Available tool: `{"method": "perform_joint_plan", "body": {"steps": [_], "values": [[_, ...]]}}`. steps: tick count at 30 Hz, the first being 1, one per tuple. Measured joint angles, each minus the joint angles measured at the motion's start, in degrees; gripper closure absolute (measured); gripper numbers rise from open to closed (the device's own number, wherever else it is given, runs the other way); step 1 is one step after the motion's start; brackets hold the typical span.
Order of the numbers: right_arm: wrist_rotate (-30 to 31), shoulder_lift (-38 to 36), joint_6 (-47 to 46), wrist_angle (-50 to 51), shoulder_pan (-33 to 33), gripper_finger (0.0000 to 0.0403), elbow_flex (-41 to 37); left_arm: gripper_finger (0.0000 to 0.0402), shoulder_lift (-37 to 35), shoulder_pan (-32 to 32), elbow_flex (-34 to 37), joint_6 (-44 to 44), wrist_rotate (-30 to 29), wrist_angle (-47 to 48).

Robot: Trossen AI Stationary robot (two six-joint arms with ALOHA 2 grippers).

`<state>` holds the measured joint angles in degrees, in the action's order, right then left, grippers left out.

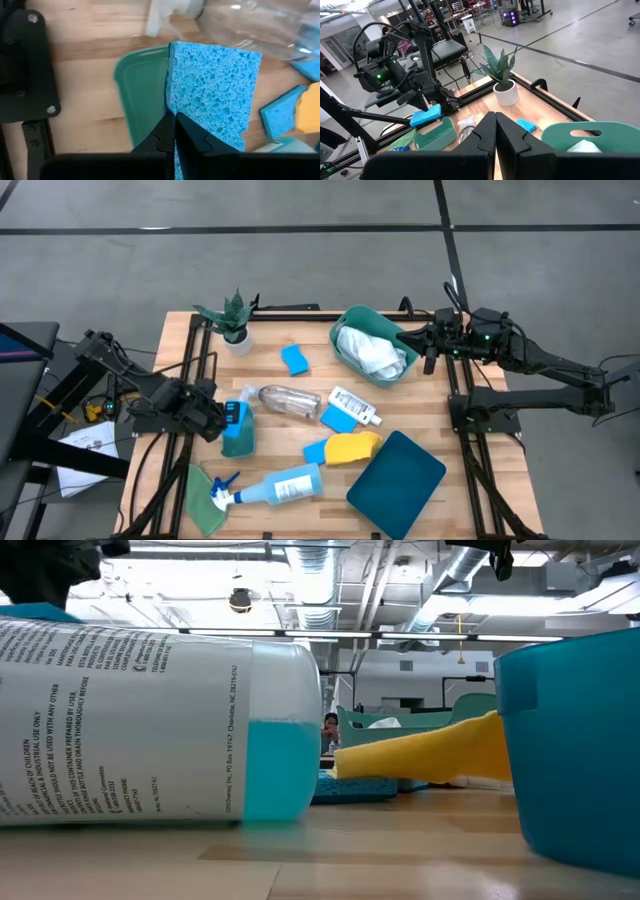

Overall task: Pick & Place Kitchen Items
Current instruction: Put the bottom left blue sponge into the small green bin

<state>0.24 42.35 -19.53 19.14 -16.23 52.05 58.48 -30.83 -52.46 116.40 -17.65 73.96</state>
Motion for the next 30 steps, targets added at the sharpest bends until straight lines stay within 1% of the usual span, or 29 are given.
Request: {"method": "perform_joint_plan", "body": {"steps": [5, 7, 11, 20, 26, 30], "values": [[0.05, 0.00, 0.00, 0.02, 0.00, 0.0403, 0.00, 0.0401, 0.15, 0.02, 3.13, 0.00, 0.27, -4.70], [0.05, 0.00, 0.00, 0.02, 0.00, 0.0403, 0.00, 0.0401, 0.17, 0.00, 4.97, 0.02, 1.43, -6.40], [0.08, 0.00, 0.00, 0.07, 0.00, 0.0403, 0.00, 0.0401, 0.17, 0.01, 7.80, 0.04, 2.11, -7.86], [0.14, 0.34, 0.00, 0.09, -0.02, 0.0403, 0.00, 0.0401, 0.28, -0.42, 10.42, 0.03, 3.32, -9.28], [0.14, 1.79, 0.00, 0.02, -0.02, 0.0403, -0.02, 0.0401, 0.64, -0.31, 13.41, 0.02, 3.62, -15.19], [0.12, 2.92, -0.01, -0.32, -0.02, 0.0403, -0.02, 0.0401, 1.82, 0.22, 13.52, 0.02, 3.63, -15.92]]}}
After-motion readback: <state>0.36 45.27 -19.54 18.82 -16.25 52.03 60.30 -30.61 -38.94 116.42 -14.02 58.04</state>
